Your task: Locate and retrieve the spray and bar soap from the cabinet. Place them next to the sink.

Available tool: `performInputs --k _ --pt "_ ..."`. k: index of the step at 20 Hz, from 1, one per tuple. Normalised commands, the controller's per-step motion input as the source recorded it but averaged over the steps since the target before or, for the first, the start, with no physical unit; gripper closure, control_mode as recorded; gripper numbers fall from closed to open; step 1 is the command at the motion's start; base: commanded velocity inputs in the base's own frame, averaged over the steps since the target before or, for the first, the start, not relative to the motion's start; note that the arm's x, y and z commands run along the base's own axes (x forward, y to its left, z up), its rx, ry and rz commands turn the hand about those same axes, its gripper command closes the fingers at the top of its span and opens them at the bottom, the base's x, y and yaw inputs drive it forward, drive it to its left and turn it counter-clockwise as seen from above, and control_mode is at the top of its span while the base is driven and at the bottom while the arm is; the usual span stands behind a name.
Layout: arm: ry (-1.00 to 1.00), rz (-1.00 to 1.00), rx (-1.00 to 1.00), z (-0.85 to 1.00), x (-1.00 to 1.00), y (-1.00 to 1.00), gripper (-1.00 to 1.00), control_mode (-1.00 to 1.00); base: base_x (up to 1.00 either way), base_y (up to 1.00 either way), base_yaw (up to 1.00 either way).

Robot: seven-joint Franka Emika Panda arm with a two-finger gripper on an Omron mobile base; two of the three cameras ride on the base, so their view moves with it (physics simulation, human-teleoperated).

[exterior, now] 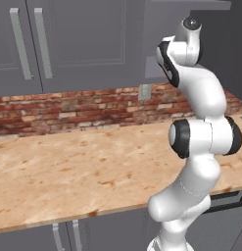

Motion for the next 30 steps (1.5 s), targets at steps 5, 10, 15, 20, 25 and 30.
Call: performInputs --k 5,10,15,20,25,30 --pt "-0.08 0.00 0.00 0.00 -0.43 0.00 1.00 -1.00 0.00 0.00 0.00" --pt "-0.05 0.00 0.00 0.01 -0.44 0.02 1.00 -1.00 0.00 0.00 0.00" --pt "-0.02 0.00 0.00 0.07 -0.53 0.05 1.00 -1.00 0.00 0.00 0.00" --pt "-0.01 0.00 -0.02 0.23 -0.59 0.08 1.00 -1.00 0.00 0.00 0.00" --pt "0.00 0.00 -0.02 0.15 -0.80 0.08 1.00 -1.00 0.00 0.00 0.00" --pt "0.00 0.00 0.00 0.01 -0.99 0.05 1.00 -1.00 0.00 0.00 0.00"
